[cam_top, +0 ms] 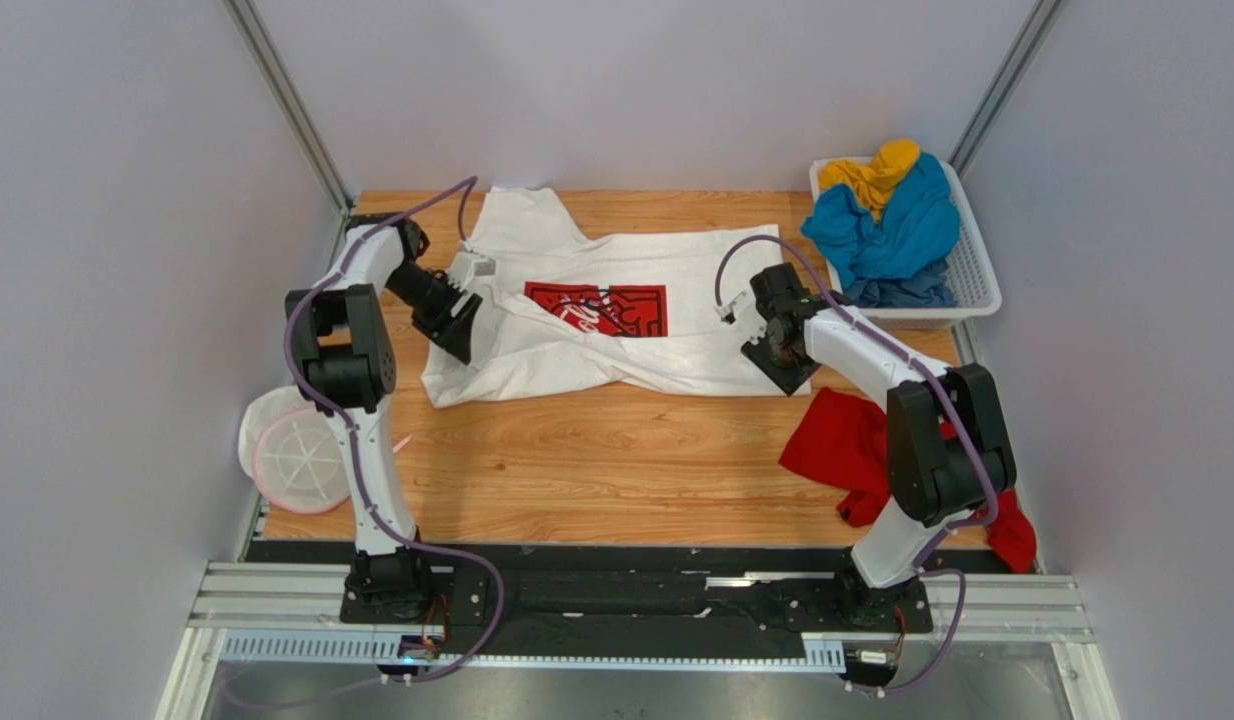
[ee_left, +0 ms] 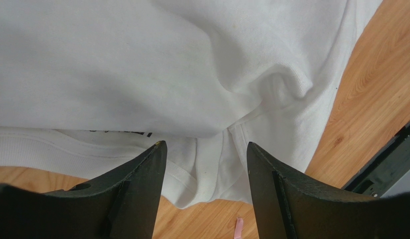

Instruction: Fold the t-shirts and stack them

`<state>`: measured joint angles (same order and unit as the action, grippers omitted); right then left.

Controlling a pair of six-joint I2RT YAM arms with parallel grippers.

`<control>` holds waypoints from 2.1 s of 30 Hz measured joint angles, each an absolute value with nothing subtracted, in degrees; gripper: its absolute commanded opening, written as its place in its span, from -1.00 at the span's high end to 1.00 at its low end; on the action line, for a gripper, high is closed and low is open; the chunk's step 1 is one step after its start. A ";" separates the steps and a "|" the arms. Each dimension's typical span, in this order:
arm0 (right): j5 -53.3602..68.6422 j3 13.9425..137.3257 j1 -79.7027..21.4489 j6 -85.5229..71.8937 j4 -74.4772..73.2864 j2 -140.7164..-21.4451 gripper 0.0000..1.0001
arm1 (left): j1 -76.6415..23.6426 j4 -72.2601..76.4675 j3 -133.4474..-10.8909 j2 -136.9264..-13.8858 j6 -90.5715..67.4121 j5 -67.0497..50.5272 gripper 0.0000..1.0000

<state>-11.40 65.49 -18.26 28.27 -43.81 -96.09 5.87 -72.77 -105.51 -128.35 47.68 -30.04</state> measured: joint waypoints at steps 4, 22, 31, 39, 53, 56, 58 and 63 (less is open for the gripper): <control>-11.40 65.49 -18.35 28.27 -43.81 -96.09 0.24 | 4.89 -71.33 -105.51 -128.40 46.52 -28.88 -0.32; -11.44 64.42 -18.35 28.29 -43.62 -95.48 0.25 | 2.48 -69.08 -105.71 -128.92 44.86 -26.22 0.39; -11.44 64.40 -18.35 28.27 -43.64 -95.48 0.26 | 2.44 -68.82 -105.71 -128.92 44.71 -25.08 1.00; -11.42 64.40 -18.37 28.27 -43.66 -95.46 0.26 | 2.44 -68.38 -105.71 -128.92 44.82 -23.33 1.00; -11.42 63.68 -18.94 28.18 -43.64 -95.46 0.27 | 2.76 -64.88 -105.49 -122.91 46.61 -14.46 1.00; -11.42 63.66 -18.96 28.12 -43.59 -95.46 0.27 | 2.76 -64.64 -105.49 -122.91 47.09 -12.88 1.00; -11.42 63.66 -19.00 28.08 -43.62 -95.46 0.27 | 2.76 -64.40 -105.51 -122.91 47.55 -11.81 1.00; -11.42 63.66 -19.00 28.03 -43.59 -95.46 0.27 | 2.76 -64.18 -105.51 -122.93 48.75 -9.04 1.00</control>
<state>-11.42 63.66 -19.00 28.03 -43.59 -95.46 2.76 -64.18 -105.51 -122.93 48.75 -9.04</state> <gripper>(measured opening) 0.367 0.007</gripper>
